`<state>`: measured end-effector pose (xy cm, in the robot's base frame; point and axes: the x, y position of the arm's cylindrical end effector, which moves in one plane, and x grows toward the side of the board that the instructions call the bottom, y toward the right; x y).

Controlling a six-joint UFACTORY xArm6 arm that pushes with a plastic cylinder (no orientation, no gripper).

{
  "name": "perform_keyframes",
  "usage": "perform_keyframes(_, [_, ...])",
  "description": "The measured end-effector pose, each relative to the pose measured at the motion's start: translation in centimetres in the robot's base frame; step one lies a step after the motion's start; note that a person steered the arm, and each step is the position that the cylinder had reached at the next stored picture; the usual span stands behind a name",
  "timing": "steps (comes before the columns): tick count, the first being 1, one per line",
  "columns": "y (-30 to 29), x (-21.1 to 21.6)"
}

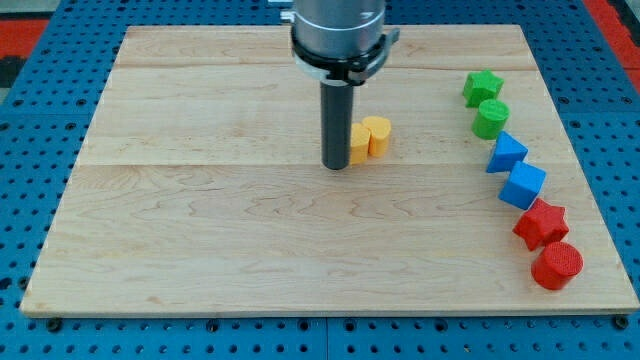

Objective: Move the yellow heart and yellow heart and yellow hexagon towards right

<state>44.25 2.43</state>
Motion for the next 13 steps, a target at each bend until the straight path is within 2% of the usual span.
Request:
perform_keyframes(2, [5.0,0.0])
perform_keyframes(3, [2.8,1.7])
perform_keyframes(4, [-3.7,2.6])
perform_keyframes(6, [-4.9,-3.0])
perform_keyframes(8, [0.0,-3.1])
perform_keyframes(10, [8.3,-2.3])
perform_keyframes(11, [9.3,-2.2])
perform_keyframes(12, [4.8,-0.4])
perform_keyframes(13, [3.9,2.9])
